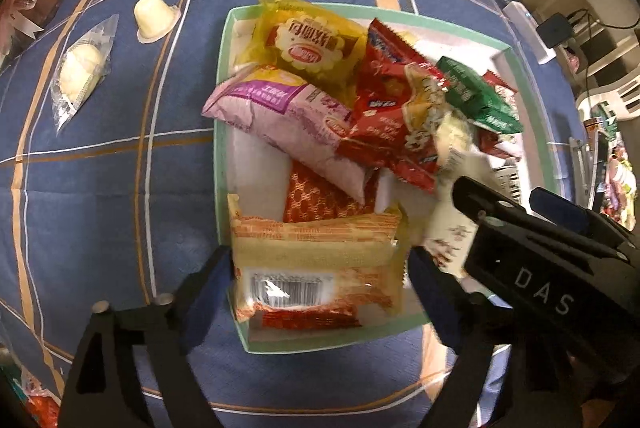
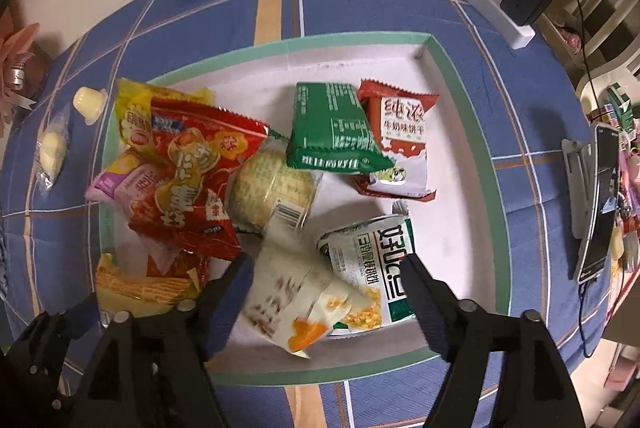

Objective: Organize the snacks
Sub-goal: 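Open left gripper releasing bread while right gripper releases white-orange packet in tray, then withdraw both open grippers from the tray toward the bun and jelly cup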

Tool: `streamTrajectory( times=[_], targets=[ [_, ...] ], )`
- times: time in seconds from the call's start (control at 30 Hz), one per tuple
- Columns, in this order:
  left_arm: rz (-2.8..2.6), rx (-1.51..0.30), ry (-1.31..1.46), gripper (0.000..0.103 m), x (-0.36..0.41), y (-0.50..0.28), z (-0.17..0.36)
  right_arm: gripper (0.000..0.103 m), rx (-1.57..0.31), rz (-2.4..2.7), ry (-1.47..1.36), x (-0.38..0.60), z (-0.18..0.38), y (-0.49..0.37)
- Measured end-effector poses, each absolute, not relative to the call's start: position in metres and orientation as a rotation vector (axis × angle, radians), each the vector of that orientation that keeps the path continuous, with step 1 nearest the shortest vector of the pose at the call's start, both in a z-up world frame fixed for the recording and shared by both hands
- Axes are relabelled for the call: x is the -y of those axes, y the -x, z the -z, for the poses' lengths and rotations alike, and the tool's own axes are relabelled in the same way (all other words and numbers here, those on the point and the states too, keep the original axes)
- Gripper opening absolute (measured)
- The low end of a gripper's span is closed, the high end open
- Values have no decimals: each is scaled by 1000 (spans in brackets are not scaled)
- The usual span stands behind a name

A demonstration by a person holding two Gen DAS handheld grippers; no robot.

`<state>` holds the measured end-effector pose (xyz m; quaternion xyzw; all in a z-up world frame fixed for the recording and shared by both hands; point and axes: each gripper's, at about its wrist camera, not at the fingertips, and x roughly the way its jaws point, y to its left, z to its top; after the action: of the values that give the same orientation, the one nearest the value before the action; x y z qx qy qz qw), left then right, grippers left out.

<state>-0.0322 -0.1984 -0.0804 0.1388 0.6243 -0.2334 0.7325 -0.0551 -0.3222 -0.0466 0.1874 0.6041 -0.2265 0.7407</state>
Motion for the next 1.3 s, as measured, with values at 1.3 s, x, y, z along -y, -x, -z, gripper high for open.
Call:
streamTrajectory(
  times=[1.3],
  targets=[
    [-29,-1219,16,99,29,-79,31,103,-1174,419,-338,265,-5,11]
  ],
)
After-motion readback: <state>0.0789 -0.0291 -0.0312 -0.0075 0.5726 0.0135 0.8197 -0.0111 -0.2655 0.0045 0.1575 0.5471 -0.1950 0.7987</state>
